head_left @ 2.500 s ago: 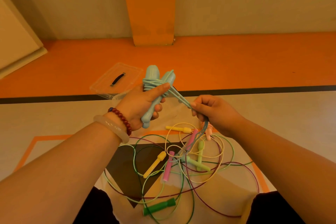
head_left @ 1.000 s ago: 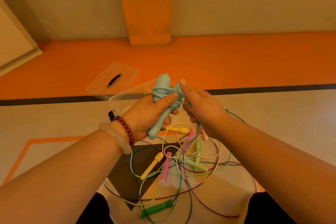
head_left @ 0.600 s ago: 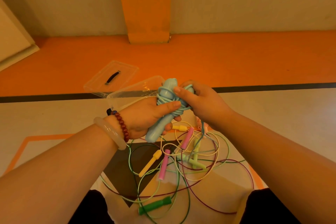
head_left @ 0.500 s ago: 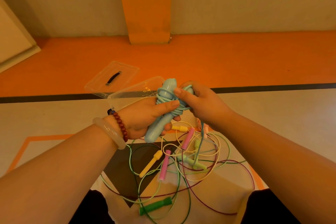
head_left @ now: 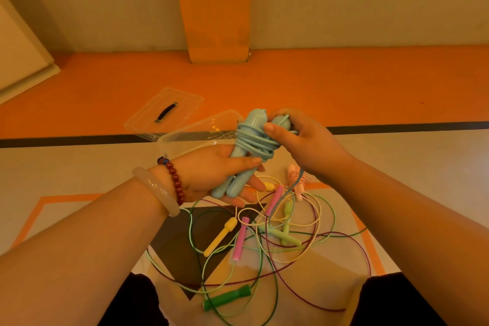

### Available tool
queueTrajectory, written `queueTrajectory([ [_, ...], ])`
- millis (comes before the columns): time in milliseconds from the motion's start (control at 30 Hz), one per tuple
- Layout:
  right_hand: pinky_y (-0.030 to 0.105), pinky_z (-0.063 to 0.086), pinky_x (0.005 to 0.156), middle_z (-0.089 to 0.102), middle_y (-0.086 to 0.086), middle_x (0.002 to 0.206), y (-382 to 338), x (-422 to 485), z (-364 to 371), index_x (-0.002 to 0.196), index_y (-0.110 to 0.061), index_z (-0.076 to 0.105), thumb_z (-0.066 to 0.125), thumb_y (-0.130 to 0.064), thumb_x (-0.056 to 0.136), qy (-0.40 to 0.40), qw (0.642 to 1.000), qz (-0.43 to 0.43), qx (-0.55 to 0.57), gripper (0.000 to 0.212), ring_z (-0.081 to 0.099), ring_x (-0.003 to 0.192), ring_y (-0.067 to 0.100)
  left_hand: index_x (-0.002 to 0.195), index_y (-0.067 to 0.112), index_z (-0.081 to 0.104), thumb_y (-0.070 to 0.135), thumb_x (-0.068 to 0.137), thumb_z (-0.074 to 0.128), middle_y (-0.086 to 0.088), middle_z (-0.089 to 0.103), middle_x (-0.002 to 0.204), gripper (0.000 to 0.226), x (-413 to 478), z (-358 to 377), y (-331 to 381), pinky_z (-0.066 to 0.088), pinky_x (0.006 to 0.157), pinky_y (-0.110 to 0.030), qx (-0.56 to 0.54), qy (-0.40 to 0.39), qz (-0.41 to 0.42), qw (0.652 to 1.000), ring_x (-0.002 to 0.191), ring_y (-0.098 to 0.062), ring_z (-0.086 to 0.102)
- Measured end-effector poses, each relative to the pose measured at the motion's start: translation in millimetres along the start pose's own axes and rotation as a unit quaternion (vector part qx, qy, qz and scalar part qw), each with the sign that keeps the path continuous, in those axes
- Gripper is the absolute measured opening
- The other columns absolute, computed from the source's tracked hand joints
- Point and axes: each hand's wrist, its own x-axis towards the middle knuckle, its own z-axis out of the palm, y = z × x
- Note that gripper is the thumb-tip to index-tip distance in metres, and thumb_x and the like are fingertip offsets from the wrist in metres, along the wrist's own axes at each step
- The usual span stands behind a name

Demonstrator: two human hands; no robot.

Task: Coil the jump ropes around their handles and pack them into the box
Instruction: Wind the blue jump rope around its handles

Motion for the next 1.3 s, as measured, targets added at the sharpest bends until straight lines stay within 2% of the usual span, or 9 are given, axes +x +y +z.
queueTrajectory([
  [200, 0.009, 0.034, 0.046, 0.05, -0.013, 0.067, 4.1, 4.6, -3.5, 0.095, -0.026, 0.057, 0.057, -0.035, 0.093, 0.039, 0.999, 0.025, 0.016, 0.009, 0.048, 0.049, -0.007, 0.106, 0.016, 0.063, 0.022, 0.093, 0.055, -0.004, 0.074, 0.092, 0.017, -1.6, -0.7, 3.6, 0.053, 0.051, -0.022, -0.053, 0.058, 0.051, 0.996, 0.064, -0.012, 0.068],
  [300, 0.01, 0.036, 0.049, 0.052, -0.012, 0.07, 5.8, 3.8, -2.5, 0.096, -0.023, 0.058, 0.056, -0.036, 0.094, 0.057, 0.998, 0.024, 0.006, 0.013, 0.049, 0.052, -0.007, 0.1, 0.015, 0.063, 0.024, 0.095, 0.053, -0.002, 0.073, 0.083, 0.014, -1.9, 7.2, 1.8, 0.054, 0.053, -0.021, -0.037, 0.078, 0.061, 0.994, 0.066, -0.01, 0.069],
  [400, 0.01, 0.039, 0.055, 0.06, -0.009, 0.079, 0.7, 1.2, -2.4, 0.101, -0.02, 0.06, 0.053, -0.044, 0.093, 0.066, 0.995, 0.029, -0.071, 0.027, 0.053, 0.062, -0.008, 0.096, 0.016, 0.059, 0.024, 0.098, 0.048, -0.002, 0.066, 0.078, 0.013, -2.6, 11.4, 2.0, 0.059, 0.058, -0.025, -0.05, 0.094, 0.065, 0.992, 0.065, -0.011, 0.069],
  [533, 0.014, 0.033, 0.049, 0.052, -0.008, 0.05, -8.7, -3.2, -0.3, 0.07, -0.019, 0.062, 0.038, -0.05, 0.098, 0.048, 0.981, 0.054, -0.183, 0.049, 0.05, 0.05, 0.001, 0.099, 0.018, 0.056, 0.026, 0.1, 0.044, -0.004, 0.06, 0.084, 0.014, -1.4, 9.3, 4.0, 0.058, 0.054, -0.025, -0.058, 0.143, 0.078, 0.985, 0.057, -0.007, 0.065],
  [667, 0.016, 0.03, 0.053, 0.047, -0.011, 0.058, -13.5, -10.9, 10.7, 0.089, -0.021, 0.067, 0.043, -0.038, 0.1, 0.033, 0.964, -0.045, -0.26, 0.031, 0.045, 0.057, 0.002, 0.103, 0.019, 0.055, 0.029, 0.102, 0.042, -0.001, 0.056, 0.08, 0.016, 0.6, 2.6, 6.8, 0.039, 0.04, -0.016, -0.082, 0.174, 0.087, 0.978, 0.046, -0.004, 0.05],
  [900, 0.019, 0.028, 0.048, 0.037, -0.009, 0.051, -4.2, -6.4, 9.8, 0.077, -0.02, 0.067, 0.045, -0.034, 0.1, -0.005, 0.999, 0.019, -0.035, 0.035, 0.033, 0.044, 0.004, 0.099, 0.014, 0.055, 0.025, 0.101, 0.043, -0.001, 0.053, 0.075, 0.016, -1.7, 5.4, 12.3, 0.025, 0.034, -0.012, -0.193, 0.163, 0.095, 0.963, 0.043, -0.004, 0.044],
  [1033, 0.025, 0.018, 0.046, 0.031, 0.0, 0.052, 2.9, -3.3, 3.6, 0.085, -0.012, 0.066, 0.041, -0.033, 0.1, -0.082, 0.982, 0.074, 0.152, 0.037, 0.022, 0.045, 0.01, 0.105, 0.013, 0.055, 0.024, 0.101, 0.041, 0.0, 0.052, 0.073, 0.018, -5.1, 2.8, 12.2, 0.024, 0.033, -0.011, -0.211, 0.089, 0.08, 0.97, 0.044, -0.004, 0.043],
  [1200, 0.023, 0.022, 0.045, 0.034, -0.002, 0.051, 12.8, -8.7, 5.3, 0.083, -0.012, 0.063, 0.04, -0.03, 0.101, -0.107, 0.971, 0.108, 0.184, 0.035, 0.026, 0.044, 0.009, 0.108, 0.013, 0.054, 0.023, 0.091, 0.052, 0.0, 0.05, 0.073, 0.019, -7.2, 0.1, 8.5, 0.024, 0.033, -0.011, -0.206, 0.041, 0.051, 0.976, 0.043, -0.004, 0.04],
  [1300, 0.024, 0.025, 0.048, 0.033, -0.002, 0.051, 15.7, -11.3, 9.7, 0.081, -0.012, 0.062, 0.042, -0.034, 0.099, -0.125, 0.957, 0.136, 0.222, 0.035, 0.028, 0.046, 0.011, 0.1, 0.015, 0.056, 0.031, 0.081, 0.063, 0.004, 0.048, 0.065, 0.027, -3.2, 7.6, 7.1, 0.022, 0.033, -0.012, -0.123, 0.097, 0.051, 0.986, 0.039, -0.003, 0.036],
])
